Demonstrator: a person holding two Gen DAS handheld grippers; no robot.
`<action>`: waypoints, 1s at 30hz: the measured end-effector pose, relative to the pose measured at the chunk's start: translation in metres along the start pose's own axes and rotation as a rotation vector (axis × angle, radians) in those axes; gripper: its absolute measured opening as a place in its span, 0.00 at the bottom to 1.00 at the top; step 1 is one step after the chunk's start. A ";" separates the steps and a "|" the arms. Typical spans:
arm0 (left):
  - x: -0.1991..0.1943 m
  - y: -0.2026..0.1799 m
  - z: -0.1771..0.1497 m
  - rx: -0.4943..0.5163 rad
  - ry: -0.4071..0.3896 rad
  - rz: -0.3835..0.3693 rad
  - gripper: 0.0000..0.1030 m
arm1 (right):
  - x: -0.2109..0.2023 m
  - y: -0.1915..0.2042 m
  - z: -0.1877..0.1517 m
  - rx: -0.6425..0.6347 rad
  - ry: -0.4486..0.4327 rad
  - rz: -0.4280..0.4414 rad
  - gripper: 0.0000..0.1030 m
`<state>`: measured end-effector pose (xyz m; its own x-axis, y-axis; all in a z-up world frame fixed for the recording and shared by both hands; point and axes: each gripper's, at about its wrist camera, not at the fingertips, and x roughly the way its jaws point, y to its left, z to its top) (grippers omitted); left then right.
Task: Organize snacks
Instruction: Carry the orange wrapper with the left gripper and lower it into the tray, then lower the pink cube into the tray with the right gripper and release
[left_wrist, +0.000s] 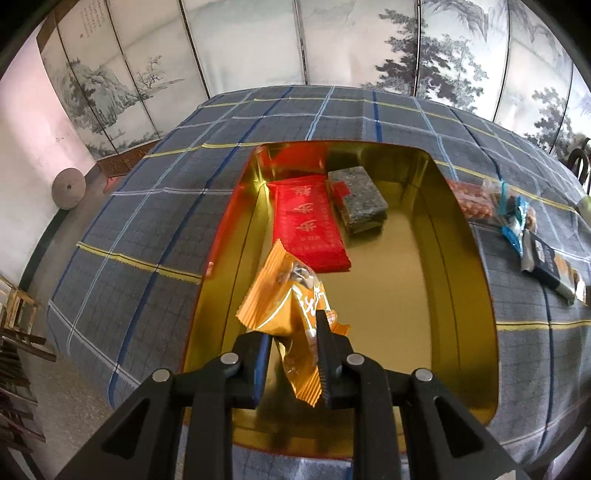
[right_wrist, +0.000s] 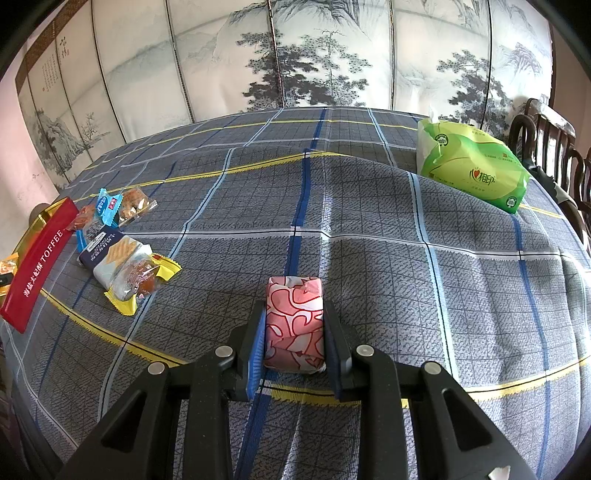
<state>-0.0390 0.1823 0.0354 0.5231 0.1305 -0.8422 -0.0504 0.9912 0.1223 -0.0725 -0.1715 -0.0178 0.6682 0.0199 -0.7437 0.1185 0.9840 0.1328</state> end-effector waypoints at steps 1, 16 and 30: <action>0.002 0.001 0.001 -0.001 0.001 0.002 0.22 | 0.000 0.000 0.000 0.000 0.000 0.000 0.25; 0.013 0.014 0.018 -0.034 -0.039 -0.018 0.30 | 0.000 0.003 0.000 -0.006 0.000 -0.008 0.25; -0.059 0.031 -0.007 -0.115 -0.151 -0.068 0.43 | -0.005 -0.002 0.006 0.040 0.007 0.019 0.24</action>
<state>-0.0768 0.2056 0.0852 0.6495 0.0675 -0.7574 -0.1033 0.9947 0.0001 -0.0720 -0.1746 -0.0105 0.6652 0.0396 -0.7456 0.1357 0.9755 0.1729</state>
